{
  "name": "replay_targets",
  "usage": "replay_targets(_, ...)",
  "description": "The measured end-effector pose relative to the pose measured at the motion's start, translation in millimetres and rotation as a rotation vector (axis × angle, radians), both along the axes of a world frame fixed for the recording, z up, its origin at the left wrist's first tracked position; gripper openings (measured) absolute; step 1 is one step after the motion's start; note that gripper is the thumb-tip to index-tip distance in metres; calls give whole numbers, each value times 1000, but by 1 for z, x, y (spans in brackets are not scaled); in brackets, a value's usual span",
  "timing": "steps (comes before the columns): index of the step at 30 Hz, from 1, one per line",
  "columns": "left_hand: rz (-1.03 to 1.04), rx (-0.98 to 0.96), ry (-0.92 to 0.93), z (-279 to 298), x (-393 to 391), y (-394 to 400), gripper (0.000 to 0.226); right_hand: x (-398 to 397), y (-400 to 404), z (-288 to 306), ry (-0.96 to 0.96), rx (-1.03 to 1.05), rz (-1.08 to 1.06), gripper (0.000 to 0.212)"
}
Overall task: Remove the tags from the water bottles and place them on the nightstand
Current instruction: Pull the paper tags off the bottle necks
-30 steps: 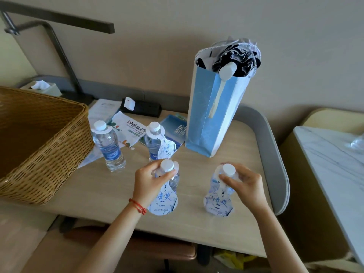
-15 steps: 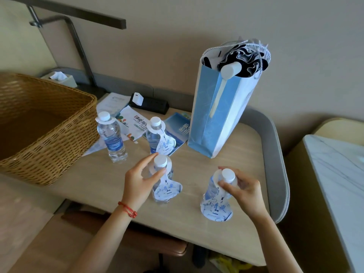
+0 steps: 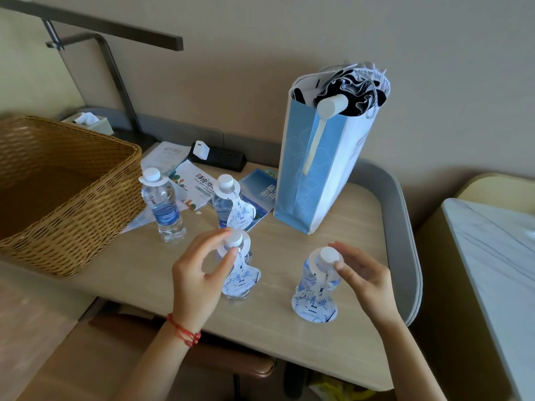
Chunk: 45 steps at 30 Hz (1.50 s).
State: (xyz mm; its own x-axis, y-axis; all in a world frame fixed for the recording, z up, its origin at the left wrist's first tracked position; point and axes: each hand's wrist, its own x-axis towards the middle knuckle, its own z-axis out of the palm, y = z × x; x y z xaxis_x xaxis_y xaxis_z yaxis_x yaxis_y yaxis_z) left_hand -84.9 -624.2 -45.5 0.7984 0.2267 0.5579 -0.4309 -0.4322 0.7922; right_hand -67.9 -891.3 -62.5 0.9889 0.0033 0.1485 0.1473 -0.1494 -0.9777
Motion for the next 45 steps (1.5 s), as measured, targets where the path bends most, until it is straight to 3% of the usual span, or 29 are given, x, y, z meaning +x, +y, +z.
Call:
replay_targets(7, -349, -50, 233, -7, 1, -61, 25, -3, -7, -7, 44, -2, -129, 18)
replay_targets(13, -494, -187, 568, -42, 33, -87, 35, -5, -2, -8, 129, 9, -216, 17)
replay_targets(17, -617, -314, 688, -57, 47, -92, 26, -4, 5, -5, 149, 76, -264, 18)
replay_targets(26, -780, -327, 745, -79, 54, -88, 35, 2, 8, 2, 206, 187, -293, 12)
replay_targets(30, -795, -324, 737, -80, 55, -87, 52, 7, 8, 13, 154, 207, -228, 21)
replay_targets(38, -804, -327, 709, -77, 53, -87, 56, 3, 9, 16, 57, 154, -212, 16)
replay_targets(45, -780, -318, 709, -74, 50, -87, 32, -1, 13, 19, -23, 83, -182, 18)
